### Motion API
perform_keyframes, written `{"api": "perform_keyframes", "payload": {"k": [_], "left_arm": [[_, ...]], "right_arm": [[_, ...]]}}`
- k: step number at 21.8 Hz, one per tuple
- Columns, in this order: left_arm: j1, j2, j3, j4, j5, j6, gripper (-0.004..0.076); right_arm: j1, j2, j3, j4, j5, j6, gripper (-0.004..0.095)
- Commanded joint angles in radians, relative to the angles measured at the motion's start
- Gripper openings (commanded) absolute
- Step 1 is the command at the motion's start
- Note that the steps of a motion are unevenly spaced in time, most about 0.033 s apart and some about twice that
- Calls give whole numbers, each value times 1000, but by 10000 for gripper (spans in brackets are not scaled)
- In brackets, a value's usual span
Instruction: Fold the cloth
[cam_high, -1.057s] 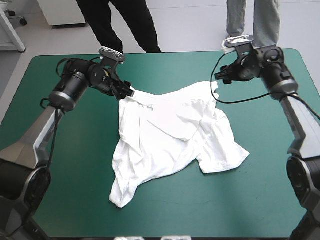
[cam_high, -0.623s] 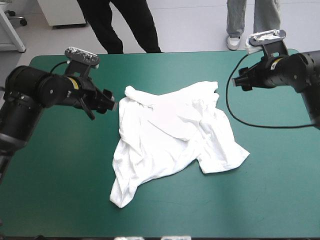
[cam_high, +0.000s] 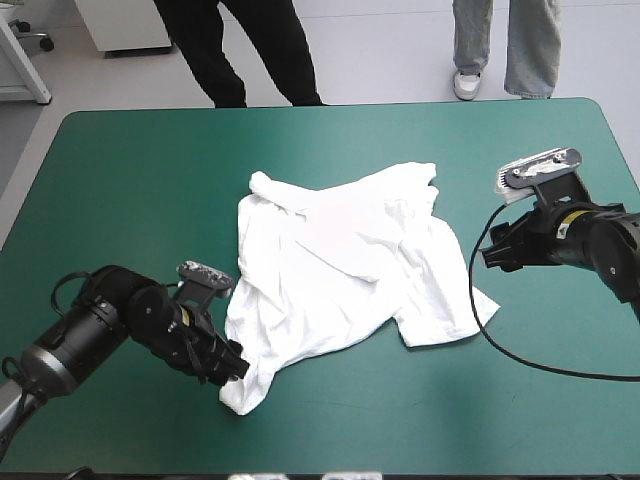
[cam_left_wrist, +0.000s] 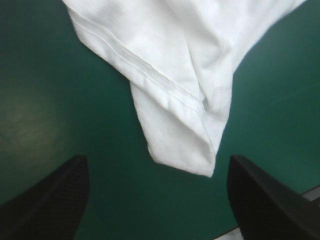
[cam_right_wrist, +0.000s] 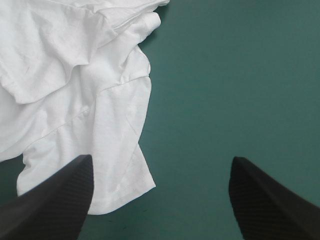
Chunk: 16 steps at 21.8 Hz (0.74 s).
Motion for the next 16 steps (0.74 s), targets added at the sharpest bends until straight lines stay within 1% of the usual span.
{"api": "perform_keyframes", "payload": {"k": [1, 2, 5, 8, 9, 10, 11, 13, 16], "left_arm": [[-53, -6, 96, -37, -113, -21, 557], [-71, 13, 137, -34, -157, -38, 557], [-72, 84, 187, -53, -243, -33, 556], [-72, 167, 192, -72, -265, -3, 551], [-72, 191, 192, -98, -267, 17, 522], [-72, 205, 192, -124, -269, 40, 482], [-72, 212, 192, -155, -273, 61, 407], [-72, 212, 192, -176, -280, 67, 296], [-72, 212, 192, -184, -285, 72, 126]], "right_arm": [[1, -16, -22, -20, -56, 2, 698], [1, -15, -22, -20, -56, 4, 698], [1, -1, -21, -22, -54, 7, 698], [1, 41, -15, -56, -51, 6, 696], [1, 66, -4, -65, -52, -23, 696], [1, 86, 8, -68, -52, -38, 696], [6, 115, 30, -53, -56, -60, 696], [32, 156, 63, -56, -58, -93, 694], [67, 224, 101, -64, -70, -93, 687]]}}
